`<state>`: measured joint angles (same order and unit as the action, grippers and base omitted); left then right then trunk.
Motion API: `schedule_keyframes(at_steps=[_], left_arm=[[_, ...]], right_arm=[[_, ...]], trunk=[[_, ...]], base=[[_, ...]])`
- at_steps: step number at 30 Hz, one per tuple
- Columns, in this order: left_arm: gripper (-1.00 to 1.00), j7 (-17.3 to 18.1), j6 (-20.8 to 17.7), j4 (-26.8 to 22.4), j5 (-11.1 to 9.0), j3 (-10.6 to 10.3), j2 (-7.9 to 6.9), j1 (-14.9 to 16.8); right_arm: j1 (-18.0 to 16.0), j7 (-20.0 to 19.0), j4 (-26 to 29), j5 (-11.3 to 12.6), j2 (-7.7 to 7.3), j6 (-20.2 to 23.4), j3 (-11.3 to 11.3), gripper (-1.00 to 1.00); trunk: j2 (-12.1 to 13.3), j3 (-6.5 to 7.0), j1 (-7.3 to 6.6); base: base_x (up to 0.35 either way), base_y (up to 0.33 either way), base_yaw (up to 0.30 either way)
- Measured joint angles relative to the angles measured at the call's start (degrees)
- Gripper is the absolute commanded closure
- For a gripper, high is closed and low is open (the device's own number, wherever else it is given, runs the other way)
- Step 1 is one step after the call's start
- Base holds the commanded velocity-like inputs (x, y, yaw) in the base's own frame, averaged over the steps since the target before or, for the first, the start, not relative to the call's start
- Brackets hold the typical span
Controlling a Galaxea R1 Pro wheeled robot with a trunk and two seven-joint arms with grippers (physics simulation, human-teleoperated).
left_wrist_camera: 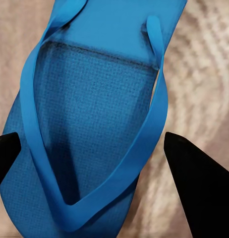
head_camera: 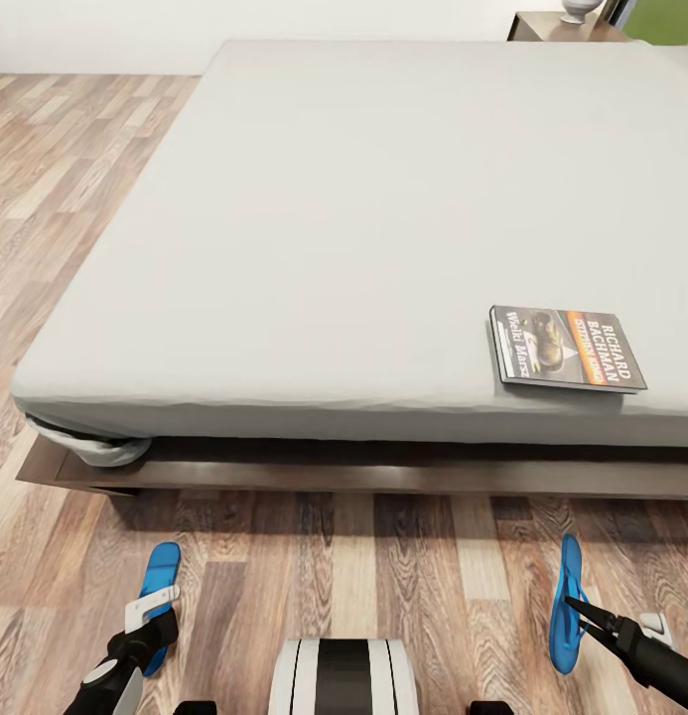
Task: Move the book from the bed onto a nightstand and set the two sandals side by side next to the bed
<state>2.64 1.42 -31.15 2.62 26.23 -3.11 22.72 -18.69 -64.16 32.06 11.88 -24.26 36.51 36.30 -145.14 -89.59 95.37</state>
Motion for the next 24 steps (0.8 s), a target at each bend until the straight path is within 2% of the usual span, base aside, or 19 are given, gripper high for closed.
schedule_keyframes(at_steps=[18,19,24], left_arm=[[1.00,-0.01,0.02,0.00,0.00,0.00,0.00,0.00],[-1.00,-0.01,0.02,0.00,0.00,0.00,0.00,0.00],[-1.00,-0.01,0.08,0.00,0.00,0.00,0.00,0.00]], right_arm=[[0.00,0.01,0.03,0.00,0.00,0.00,0.00,1.00],[0.00,0.02,0.02,0.00,0.00,0.00,0.00,1.00],[0.00,0.00,0.03,0.00,0.00,0.00,0.01,1.00]], trunk=[[0.00,0.00,0.00],[0.00,0.00,0.00],[0.00,0.00,0.00]], base=[[0.000,0.000,0.000],[0.000,0.000,0.000],[0.000,0.000,0.000]])
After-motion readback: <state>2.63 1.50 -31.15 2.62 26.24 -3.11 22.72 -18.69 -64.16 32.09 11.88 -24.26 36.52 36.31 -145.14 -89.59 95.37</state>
